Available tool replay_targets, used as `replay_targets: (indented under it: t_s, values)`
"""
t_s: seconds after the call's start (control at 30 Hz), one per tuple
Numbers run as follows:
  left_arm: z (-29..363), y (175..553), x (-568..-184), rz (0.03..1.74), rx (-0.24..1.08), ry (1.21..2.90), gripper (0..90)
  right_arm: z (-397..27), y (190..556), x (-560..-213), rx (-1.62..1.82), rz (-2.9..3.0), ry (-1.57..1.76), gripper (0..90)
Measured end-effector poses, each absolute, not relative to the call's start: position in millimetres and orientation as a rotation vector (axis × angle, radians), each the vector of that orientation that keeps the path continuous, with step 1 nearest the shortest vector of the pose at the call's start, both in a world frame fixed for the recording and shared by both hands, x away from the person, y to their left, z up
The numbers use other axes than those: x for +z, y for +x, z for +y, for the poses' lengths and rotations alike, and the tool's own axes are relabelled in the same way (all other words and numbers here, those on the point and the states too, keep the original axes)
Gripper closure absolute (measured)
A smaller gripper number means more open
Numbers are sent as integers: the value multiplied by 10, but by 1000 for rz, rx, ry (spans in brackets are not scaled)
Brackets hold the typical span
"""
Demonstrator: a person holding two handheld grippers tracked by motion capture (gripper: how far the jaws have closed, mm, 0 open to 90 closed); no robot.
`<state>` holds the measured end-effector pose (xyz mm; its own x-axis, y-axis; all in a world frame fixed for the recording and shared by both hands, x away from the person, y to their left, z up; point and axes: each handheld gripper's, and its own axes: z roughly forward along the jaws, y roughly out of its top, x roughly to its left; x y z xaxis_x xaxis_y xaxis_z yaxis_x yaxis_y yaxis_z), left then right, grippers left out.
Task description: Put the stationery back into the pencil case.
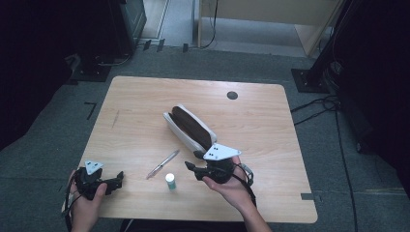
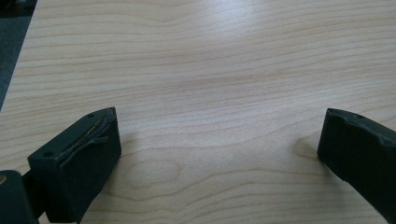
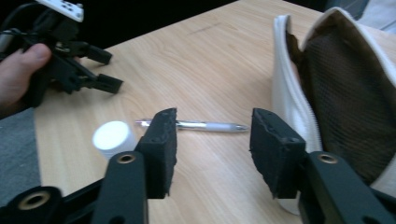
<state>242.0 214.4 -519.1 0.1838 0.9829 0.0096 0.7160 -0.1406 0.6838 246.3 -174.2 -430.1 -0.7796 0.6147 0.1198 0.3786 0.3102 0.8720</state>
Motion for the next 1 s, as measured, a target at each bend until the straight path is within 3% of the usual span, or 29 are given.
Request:
replay_targets:
  t_s: [0.37,1.0]
  values:
    - [2144,2419,-5191,1589,639,1921,0,-1661,2361,-4378,1527,2378,888,581]
    - [2144,2420,-5191,1589,639,1921,0,-1495,2294,-4484,1579,2430,853,538]
